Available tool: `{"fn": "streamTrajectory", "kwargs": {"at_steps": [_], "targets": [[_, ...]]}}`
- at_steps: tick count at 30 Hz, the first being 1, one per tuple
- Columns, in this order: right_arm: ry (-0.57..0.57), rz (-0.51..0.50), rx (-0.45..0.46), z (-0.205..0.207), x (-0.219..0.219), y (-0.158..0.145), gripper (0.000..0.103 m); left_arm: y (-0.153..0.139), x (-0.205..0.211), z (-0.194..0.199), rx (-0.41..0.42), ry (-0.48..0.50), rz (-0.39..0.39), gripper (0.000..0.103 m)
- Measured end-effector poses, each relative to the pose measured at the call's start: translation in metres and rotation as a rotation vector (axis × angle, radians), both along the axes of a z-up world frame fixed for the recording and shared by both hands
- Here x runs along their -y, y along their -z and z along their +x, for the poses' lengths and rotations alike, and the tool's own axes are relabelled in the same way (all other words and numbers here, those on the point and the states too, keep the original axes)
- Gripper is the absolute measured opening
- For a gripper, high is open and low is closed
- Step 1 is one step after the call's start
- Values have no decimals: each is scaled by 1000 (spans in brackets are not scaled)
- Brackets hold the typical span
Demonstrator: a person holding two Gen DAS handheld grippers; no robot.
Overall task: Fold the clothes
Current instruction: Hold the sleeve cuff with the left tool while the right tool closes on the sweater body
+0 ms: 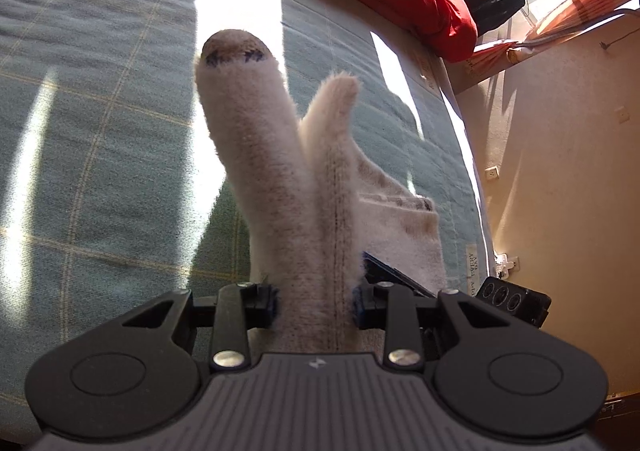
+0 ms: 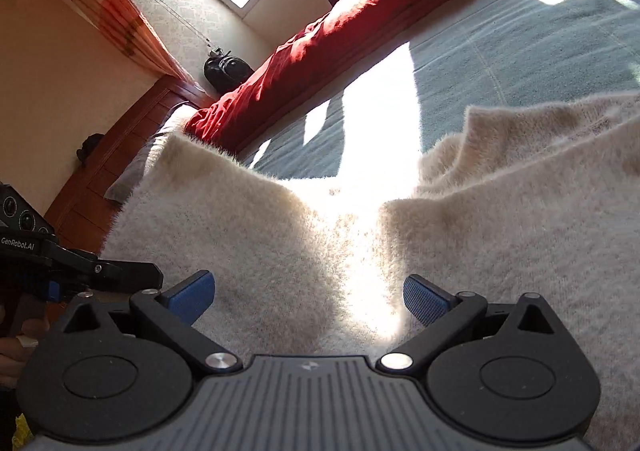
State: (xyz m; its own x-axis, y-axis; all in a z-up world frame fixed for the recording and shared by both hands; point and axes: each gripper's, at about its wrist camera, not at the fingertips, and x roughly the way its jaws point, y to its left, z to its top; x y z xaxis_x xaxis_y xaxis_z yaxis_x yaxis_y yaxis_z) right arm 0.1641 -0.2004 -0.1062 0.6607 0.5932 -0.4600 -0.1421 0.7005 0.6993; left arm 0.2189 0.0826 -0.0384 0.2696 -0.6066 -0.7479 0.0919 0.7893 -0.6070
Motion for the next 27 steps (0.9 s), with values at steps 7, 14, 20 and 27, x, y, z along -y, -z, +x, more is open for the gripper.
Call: {"fn": "streamTrajectory", "kwargs": {"at_steps": [7,14,20,27], "targets": [[108,-192,-61,22,10,7,46,0,1,1,-6,16,-13,31],[42,-419,-38,55,-21,20,28,-5,11,2,-2,31,-8,31],[22,-375,-32,39,-7,-1,53,-17,22,0,14,43,-20,32],[56,-333,-9,-33,19,-25,81,-27,36,-5,13,13,-69,33]]}}
